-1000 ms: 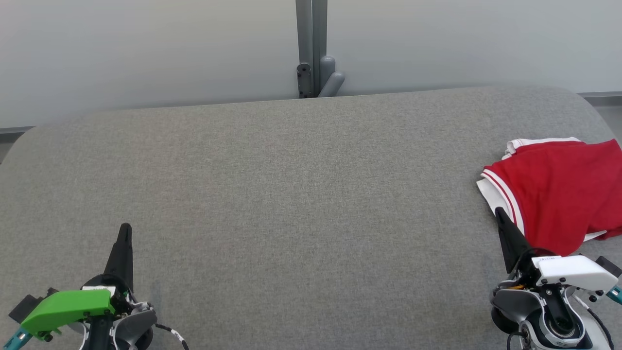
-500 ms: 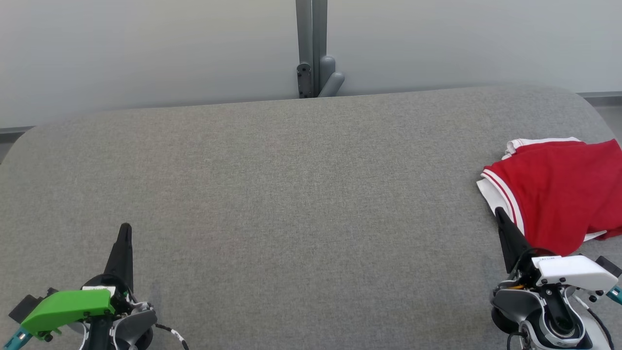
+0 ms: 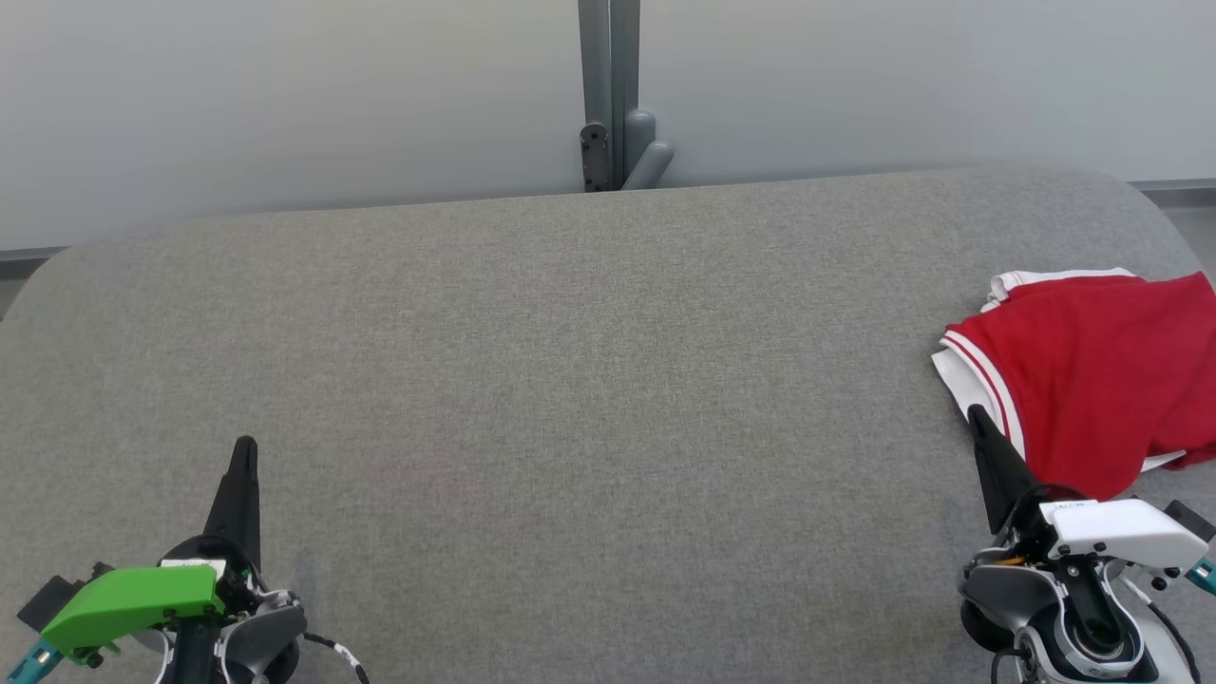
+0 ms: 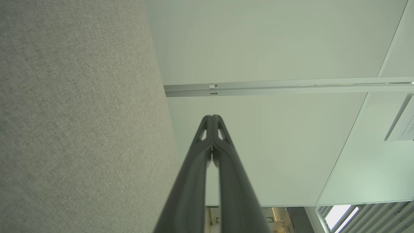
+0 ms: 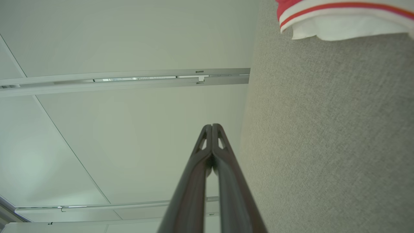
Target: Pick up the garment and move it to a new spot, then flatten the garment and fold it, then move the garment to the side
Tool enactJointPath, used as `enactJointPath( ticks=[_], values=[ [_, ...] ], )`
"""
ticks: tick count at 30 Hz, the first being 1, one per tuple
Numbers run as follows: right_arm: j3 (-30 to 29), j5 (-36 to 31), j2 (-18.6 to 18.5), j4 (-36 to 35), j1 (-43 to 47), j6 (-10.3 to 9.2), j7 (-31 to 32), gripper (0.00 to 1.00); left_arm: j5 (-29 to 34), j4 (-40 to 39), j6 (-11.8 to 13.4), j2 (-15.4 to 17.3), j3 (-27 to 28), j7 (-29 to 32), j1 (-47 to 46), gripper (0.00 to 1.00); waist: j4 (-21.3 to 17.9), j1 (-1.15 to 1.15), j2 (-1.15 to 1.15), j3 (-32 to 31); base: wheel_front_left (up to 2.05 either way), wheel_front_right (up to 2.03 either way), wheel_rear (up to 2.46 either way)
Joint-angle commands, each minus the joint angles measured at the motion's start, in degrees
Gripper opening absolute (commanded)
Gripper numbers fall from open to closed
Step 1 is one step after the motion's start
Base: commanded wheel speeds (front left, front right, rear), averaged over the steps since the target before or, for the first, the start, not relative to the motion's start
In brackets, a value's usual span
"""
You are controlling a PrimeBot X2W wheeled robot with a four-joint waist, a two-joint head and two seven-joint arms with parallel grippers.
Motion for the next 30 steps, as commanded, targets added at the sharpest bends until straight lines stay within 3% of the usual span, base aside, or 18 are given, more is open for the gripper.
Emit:
enactJointPath(
  ticks=[1, 30],
  values=[
    [-0.2, 0.4, -0.3, -0.3, -0.3, 0.02, 0.2, 0.00, -0.1, -0.3, -0.4, 0.4, 0.3, 0.1, -0.5, 0.00, 0.0, 0.00, 0.00, 0.0, 0.00, 0.00, 0.00],
    [-0.2, 0.4, -0.3, -0.3, -0.3, 0.02, 0.2, 0.00, -0.1, -0.3, -0.4, 0.4, 0.3, 0.1, -0.5, 0.00, 0.0, 0.00, 0.00, 0.0, 0.00, 0.00, 0.00]
  ],
)
